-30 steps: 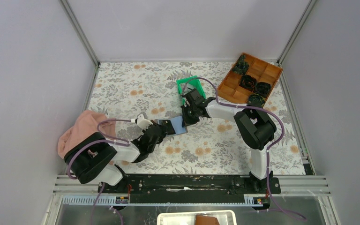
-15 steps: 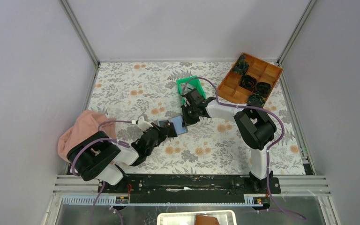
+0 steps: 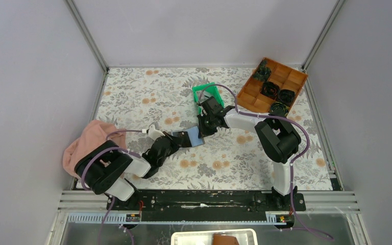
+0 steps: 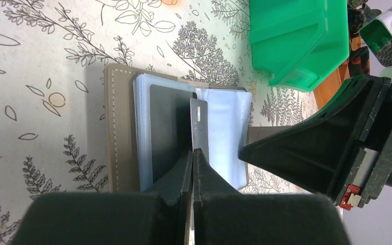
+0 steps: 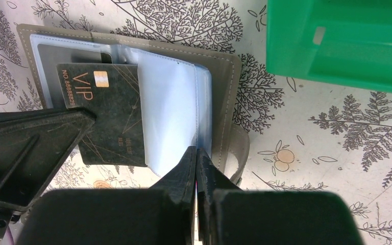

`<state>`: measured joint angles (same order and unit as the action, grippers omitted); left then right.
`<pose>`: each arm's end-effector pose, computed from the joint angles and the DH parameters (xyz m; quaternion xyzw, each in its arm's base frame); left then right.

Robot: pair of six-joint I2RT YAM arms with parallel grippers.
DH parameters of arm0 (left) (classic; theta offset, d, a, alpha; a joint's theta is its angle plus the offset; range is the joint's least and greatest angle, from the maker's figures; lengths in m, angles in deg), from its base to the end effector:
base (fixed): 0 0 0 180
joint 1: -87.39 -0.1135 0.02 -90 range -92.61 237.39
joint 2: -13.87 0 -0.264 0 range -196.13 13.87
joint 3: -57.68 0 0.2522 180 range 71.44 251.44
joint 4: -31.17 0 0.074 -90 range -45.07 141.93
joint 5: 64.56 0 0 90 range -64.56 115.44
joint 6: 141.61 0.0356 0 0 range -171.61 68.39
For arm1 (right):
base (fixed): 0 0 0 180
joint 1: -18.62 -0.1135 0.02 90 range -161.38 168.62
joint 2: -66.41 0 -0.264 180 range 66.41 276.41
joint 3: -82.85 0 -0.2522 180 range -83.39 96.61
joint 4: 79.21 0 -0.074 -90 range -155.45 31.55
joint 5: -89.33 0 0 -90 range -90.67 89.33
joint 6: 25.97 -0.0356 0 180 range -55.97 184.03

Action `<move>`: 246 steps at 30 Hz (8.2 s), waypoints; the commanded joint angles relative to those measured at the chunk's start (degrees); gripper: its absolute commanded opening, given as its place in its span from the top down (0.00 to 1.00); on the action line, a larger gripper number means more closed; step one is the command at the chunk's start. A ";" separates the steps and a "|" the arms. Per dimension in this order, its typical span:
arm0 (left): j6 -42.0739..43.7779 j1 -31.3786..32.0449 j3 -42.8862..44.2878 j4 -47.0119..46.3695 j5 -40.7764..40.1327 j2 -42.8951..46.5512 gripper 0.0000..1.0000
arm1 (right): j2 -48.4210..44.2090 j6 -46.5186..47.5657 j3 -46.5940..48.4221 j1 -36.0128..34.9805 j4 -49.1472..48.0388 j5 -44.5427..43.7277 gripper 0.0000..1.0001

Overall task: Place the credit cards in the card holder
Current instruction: Insert the credit card into the card holder.

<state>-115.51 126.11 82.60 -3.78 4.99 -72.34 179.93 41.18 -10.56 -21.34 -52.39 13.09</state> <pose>0.1794 -0.1279 0.1081 -0.2736 0.7956 -0.3108 0.4422 0.3122 0.2726 0.1538 -0.1772 0.9275 0.2581 0.2043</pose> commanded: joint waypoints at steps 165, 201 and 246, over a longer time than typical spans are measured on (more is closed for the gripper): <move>10.31 1.51 17.19 28.48 4.31 -4.52 0.93 | 1.99 0.70 -2.79 -0.02 1.44 0.39 0.85; 12.11 1.61 24.11 40.90 4.68 -10.73 1.00 | -2.95 2.07 -3.97 2.08 1.78 -5.90 0.84; 15.94 6.04 29.81 45.96 2.51 -15.51 1.00 | -6.99 2.99 -5.42 3.03 3.26 -9.92 0.82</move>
<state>-99.27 131.12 114.05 34.71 2.89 -84.21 175.84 42.60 -14.73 -19.07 -51.34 6.97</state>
